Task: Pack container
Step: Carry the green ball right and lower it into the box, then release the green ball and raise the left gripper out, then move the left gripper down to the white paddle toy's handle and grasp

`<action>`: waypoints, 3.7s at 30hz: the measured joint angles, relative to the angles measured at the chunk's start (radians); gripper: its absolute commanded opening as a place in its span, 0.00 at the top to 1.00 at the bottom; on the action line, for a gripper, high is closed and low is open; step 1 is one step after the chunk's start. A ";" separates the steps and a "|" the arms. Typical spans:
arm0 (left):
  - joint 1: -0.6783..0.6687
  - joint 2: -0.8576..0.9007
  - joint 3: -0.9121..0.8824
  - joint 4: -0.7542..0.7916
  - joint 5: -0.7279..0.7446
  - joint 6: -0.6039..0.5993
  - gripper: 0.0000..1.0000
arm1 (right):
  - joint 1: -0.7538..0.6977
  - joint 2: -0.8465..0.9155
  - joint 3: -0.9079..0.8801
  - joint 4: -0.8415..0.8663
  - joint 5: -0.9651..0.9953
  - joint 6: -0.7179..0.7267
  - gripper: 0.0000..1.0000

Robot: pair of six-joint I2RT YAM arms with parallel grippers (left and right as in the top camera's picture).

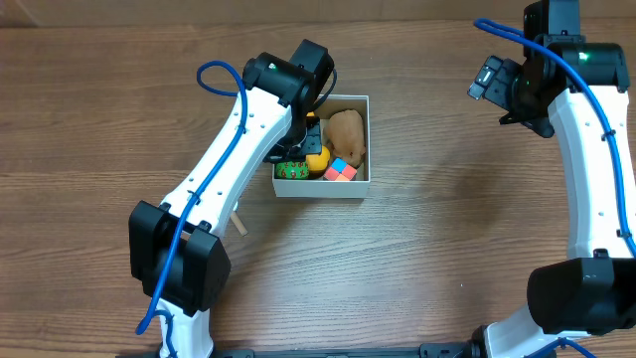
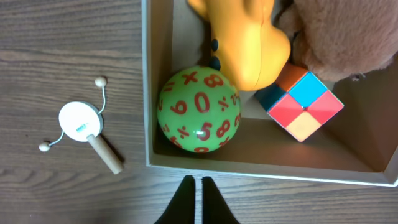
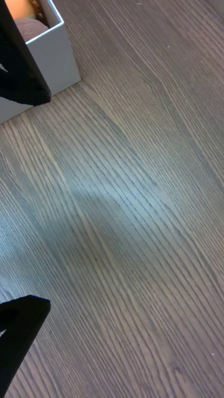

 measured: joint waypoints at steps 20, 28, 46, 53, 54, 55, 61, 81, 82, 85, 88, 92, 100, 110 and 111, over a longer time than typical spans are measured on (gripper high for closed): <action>0.001 -0.011 -0.221 0.240 -0.007 0.000 0.95 | 0.000 0.000 0.000 0.000 0.000 0.000 0.00; 0.001 -0.017 -0.285 0.303 -0.011 0.000 0.96 | 0.000 0.000 0.000 0.000 0.000 0.000 0.00; 0.013 -0.020 0.159 -0.011 -0.022 0.003 0.92 | 0.000 0.000 0.000 0.000 0.000 -0.001 0.00; 0.079 -0.028 0.246 -0.254 -0.023 -0.019 0.83 | 0.000 0.000 0.000 0.000 0.000 0.000 0.00; 0.086 -0.028 0.246 -0.261 -0.022 -0.019 0.82 | 0.000 0.000 0.000 0.000 0.000 0.000 0.00; 0.093 -0.028 0.246 -0.268 -0.021 -0.019 0.82 | 0.000 0.000 0.000 0.000 0.000 0.000 0.00; 0.101 -0.030 0.245 -0.269 -0.010 -0.019 0.82 | 0.000 0.000 0.000 0.000 0.000 0.000 0.00; 0.034 -0.479 -0.582 0.061 -0.064 -0.238 0.24 | 0.000 0.000 0.000 0.000 0.000 0.000 0.00; 0.034 -0.478 -0.612 0.094 -0.056 -0.242 0.24 | 0.000 0.000 0.000 0.000 0.000 0.000 0.00; 0.040 -0.476 -0.708 0.190 -0.033 -0.280 0.25 | 0.000 0.000 0.000 0.000 0.000 0.000 0.00; 0.073 -0.476 -0.775 0.233 -0.023 -0.328 0.26 | 0.000 0.000 0.000 0.000 0.000 0.000 0.00; 0.151 -0.476 -0.840 0.278 -0.021 -0.399 0.28 | 0.000 0.000 0.000 0.000 0.000 0.000 0.00; 0.220 -0.476 -0.993 0.541 -0.004 -0.451 0.38 | 0.000 0.000 0.000 0.000 0.000 0.000 0.00; 0.220 -0.476 -1.022 0.624 -0.022 -0.454 0.41 | 0.000 0.000 0.000 0.000 0.000 0.000 0.00; 0.220 -0.476 -1.023 0.627 -0.028 -0.454 0.41 | 0.000 0.000 0.000 0.000 0.000 0.000 0.00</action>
